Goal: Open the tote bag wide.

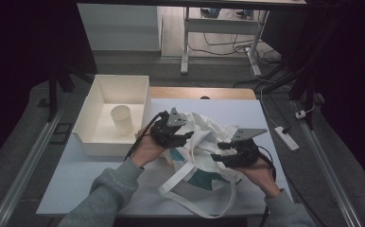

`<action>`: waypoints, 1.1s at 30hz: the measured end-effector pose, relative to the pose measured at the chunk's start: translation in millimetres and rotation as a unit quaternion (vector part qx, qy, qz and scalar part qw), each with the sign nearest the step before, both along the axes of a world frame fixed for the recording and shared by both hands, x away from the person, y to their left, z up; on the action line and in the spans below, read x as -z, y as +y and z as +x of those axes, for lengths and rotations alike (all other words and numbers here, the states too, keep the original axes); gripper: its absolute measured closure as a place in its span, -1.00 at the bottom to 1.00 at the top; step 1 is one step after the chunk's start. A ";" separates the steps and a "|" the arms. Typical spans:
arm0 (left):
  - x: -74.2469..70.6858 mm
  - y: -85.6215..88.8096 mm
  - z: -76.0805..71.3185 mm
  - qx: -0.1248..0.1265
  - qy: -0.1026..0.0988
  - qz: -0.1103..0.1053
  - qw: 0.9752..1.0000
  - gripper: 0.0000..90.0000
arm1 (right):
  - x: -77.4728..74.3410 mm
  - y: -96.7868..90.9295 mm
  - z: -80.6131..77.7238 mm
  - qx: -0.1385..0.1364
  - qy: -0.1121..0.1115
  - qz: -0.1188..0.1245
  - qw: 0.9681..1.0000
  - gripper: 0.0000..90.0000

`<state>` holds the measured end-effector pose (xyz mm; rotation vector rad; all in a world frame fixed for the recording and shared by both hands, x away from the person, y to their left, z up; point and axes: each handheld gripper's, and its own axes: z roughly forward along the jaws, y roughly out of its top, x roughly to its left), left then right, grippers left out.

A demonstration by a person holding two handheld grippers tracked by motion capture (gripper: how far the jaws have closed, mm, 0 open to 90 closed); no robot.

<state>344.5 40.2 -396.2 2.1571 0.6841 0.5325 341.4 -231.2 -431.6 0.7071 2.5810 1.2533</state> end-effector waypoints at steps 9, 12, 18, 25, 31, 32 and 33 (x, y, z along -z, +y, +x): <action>5.4 -18.2 11.0 0.031 0.033 0.022 0.999 0.10 | -4.9 9.8 -55.0 -0.057 -0.003 0.002 0.998 -0.04; 6.4 -29.5 15.1 0.039 0.042 0.042 0.997 0.09 | -5.2 18.7 -62.4 -0.072 -0.002 -0.003 0.997 -0.05; 3.3 -46.4 18.9 0.046 0.041 0.070 0.996 0.06 | 10.9 32.8 -61.3 -0.074 0.001 -0.029 0.997 -0.05; 20.5 -46.0 36.1 0.029 0.077 0.091 0.992 -0.01 | 24.4 37.6 -60.1 -0.078 0.012 -0.038 0.996 0.00; 38.8 -52.6 45.6 0.033 0.106 0.113 0.987 -0.20 | 29.1 41.6 -60.2 -0.081 0.016 -0.041 0.996 0.05; 41.4 -53.6 46.3 0.032 0.107 0.113 0.987 -0.21 | 30.0 41.8 -59.9 -0.082 0.017 -0.040 0.996 0.06; 43.6 -54.0 47.1 0.032 0.109 0.115 0.987 -0.22 | 31.0 42.0 -60.0 -0.081 0.018 -0.040 0.996 0.06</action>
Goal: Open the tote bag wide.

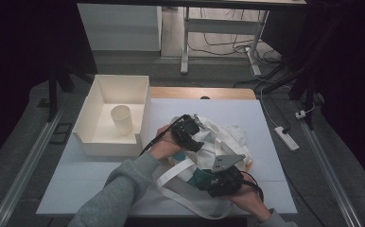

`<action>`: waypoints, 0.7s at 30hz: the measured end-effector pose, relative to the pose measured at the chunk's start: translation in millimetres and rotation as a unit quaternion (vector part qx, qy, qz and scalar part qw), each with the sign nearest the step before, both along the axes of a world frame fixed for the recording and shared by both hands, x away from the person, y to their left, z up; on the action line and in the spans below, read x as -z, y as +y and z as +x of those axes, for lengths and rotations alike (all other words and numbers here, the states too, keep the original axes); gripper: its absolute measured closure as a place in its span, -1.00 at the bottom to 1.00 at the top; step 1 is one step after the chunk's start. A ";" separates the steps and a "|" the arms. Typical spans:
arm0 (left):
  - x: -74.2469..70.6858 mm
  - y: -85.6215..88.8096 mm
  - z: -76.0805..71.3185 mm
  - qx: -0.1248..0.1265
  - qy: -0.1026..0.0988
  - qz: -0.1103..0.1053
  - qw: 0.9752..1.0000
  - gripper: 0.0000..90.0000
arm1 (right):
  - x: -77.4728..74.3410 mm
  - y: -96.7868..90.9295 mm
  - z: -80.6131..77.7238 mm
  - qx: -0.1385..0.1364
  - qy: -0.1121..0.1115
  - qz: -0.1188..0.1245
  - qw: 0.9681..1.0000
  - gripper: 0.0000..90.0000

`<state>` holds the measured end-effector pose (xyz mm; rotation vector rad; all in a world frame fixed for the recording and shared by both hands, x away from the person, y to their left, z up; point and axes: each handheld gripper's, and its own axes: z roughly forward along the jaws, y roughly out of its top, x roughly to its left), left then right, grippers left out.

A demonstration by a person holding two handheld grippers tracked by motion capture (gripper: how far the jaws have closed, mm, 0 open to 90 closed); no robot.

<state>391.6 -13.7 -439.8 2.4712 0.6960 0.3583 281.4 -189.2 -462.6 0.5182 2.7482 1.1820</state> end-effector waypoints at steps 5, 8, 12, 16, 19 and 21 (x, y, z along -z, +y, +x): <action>14.8 -2.5 5.4 -0.005 0.023 0.018 1.000 -0.24 | 3.6 2.0 -0.3 -0.002 0.002 -0.003 1.000 0.09; 28.9 -4.8 9.5 -0.010 0.040 0.036 0.999 -0.25 | 5.7 3.3 -0.3 -0.002 0.004 -0.008 1.000 0.14; 44.8 -2.6 15.0 -0.017 0.055 0.042 0.997 -0.14 | 9.9 4.3 -0.1 -0.010 0.013 -0.015 1.000 0.36; 45.4 2.1 17.5 -0.022 0.052 0.051 0.997 0.32 | 10.4 5.0 -1.9 -0.012 0.007 -0.027 1.000 0.70; 44.5 5.0 17.4 -0.017 0.050 0.056 0.997 0.61 | 12.0 6.7 -4.0 -0.028 0.015 -0.037 0.999 0.84; 43.0 6.0 16.1 -0.015 0.044 0.058 0.997 0.75 | 13.5 9.4 -6.5 -0.033 0.012 -0.046 0.998 0.89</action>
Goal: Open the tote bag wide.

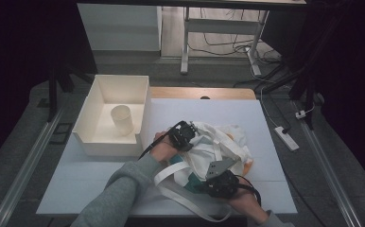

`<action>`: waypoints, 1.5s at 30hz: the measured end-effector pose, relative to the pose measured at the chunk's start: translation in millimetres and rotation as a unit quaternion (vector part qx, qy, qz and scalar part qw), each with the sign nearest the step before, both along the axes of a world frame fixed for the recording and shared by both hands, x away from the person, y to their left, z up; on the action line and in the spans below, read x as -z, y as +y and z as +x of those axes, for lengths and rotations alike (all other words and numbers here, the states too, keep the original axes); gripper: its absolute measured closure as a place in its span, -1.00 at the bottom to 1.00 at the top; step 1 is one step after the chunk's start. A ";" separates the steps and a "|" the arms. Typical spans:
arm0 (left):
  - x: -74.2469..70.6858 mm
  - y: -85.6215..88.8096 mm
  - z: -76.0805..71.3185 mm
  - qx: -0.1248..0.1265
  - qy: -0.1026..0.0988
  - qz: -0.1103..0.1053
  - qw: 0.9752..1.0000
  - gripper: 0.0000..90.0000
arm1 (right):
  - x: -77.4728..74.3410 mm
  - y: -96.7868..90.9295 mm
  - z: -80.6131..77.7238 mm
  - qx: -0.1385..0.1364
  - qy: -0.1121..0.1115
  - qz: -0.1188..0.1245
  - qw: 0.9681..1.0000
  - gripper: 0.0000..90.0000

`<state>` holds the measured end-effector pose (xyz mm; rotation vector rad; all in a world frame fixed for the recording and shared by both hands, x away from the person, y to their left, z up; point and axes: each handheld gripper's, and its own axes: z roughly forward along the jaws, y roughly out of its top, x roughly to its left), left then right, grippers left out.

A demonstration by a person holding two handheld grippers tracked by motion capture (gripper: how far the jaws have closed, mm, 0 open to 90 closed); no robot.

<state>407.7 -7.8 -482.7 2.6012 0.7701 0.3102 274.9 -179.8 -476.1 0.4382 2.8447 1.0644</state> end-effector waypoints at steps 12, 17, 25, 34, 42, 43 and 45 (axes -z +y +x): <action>-30.6 30.9 5.7 -0.035 -0.058 -0.078 0.995 0.88 | 11.9 19.2 -27.3 -0.040 -0.011 -0.054 0.998 0.91; -23.0 31.5 15.0 -0.048 -0.063 -0.089 0.993 0.88 | 12.8 30.2 -37.3 -0.046 -0.034 -0.067 0.996 0.91; -8.4 28.4 27.7 -0.059 -0.034 -0.093 0.993 0.88 | 15.1 31.6 -38.2 -0.052 -0.002 -0.048 0.998 0.91; -12.5 26.3 22.0 -0.048 -0.038 -0.087 0.994 0.87 | 8.1 29.7 -45.4 -0.082 0.009 -0.042 0.996 0.92; -10.4 27.0 20.3 -0.047 -0.041 -0.089 0.994 0.87 | -1.5 16.1 -39.1 -0.063 0.006 0.002 0.998 0.19; -10.3 27.3 20.6 -0.047 -0.039 -0.090 0.994 0.87 | -8.6 10.9 -37.8 -0.055 0.002 0.016 0.998 0.17; -9.9 27.5 20.8 -0.047 -0.038 -0.090 0.994 0.87 | -21.9 -1.0 -34.1 -0.034 -0.015 0.040 0.999 0.12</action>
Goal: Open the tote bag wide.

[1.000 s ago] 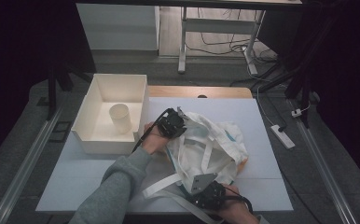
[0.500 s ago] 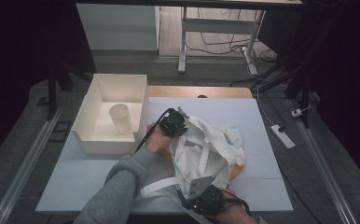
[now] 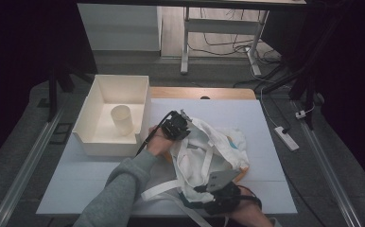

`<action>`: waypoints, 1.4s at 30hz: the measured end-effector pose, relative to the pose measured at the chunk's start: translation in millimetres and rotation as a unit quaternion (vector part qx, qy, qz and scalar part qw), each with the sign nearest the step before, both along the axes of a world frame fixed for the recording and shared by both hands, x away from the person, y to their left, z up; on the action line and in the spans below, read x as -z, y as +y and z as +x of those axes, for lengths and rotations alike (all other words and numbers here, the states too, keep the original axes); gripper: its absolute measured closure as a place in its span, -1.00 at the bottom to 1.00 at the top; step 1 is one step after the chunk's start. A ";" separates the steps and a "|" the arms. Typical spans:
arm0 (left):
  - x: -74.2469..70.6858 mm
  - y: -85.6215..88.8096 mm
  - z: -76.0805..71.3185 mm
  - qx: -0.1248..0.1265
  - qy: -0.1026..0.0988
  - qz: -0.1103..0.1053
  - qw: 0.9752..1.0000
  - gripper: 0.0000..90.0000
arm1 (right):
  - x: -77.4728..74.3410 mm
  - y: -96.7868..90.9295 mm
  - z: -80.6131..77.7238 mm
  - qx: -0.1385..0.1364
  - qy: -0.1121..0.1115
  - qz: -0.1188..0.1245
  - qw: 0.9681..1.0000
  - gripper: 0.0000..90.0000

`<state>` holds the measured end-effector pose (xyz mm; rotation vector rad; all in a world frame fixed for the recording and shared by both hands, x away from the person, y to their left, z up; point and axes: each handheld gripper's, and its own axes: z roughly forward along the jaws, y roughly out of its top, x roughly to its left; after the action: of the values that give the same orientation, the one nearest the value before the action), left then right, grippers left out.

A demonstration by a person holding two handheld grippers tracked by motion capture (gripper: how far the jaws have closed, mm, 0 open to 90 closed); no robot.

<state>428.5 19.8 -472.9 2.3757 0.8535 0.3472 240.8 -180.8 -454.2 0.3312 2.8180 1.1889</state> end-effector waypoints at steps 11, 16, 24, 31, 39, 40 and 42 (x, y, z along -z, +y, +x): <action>-1.2 2.1 -2.2 0.001 -0.001 -0.003 1.000 0.87 | -27.6 -62.4 53.8 0.230 -0.116 -0.005 0.966 0.07; -0.2 2.7 -1.8 0.001 0.001 -0.005 1.000 0.87 | -19.7 -69.3 74.8 0.243 -0.095 -0.025 0.965 0.09; -0.6 3.4 -2.1 0.002 -0.003 -0.008 1.000 0.87 | -12.1 -75.2 94.1 0.255 -0.095 -0.066 0.960 0.81; 1.7 4.9 -1.2 0.002 -0.003 -0.013 1.000 0.87 | -1.3 -86.4 109.2 0.274 -0.090 -0.090 0.953 0.98; 17.5 3.0 3.6 -0.001 0.015 -0.009 1.000 0.87 | 33.3 -99.6 125.6 0.292 -0.057 -0.096 0.950 0.98; 17.8 2.6 3.4 -0.002 0.014 -0.009 1.000 0.87 | 33.5 -97.7 124.8 0.290 -0.063 -0.102 0.950 0.98; 17.4 2.2 3.1 0.000 0.012 -0.004 1.000 0.86 | 34.0 -95.6 124.1 0.286 -0.069 -0.106 0.950 0.98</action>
<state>431.5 22.0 -490.3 2.3774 0.8635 0.3155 364.9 -276.4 -488.2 0.9268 2.4312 0.7435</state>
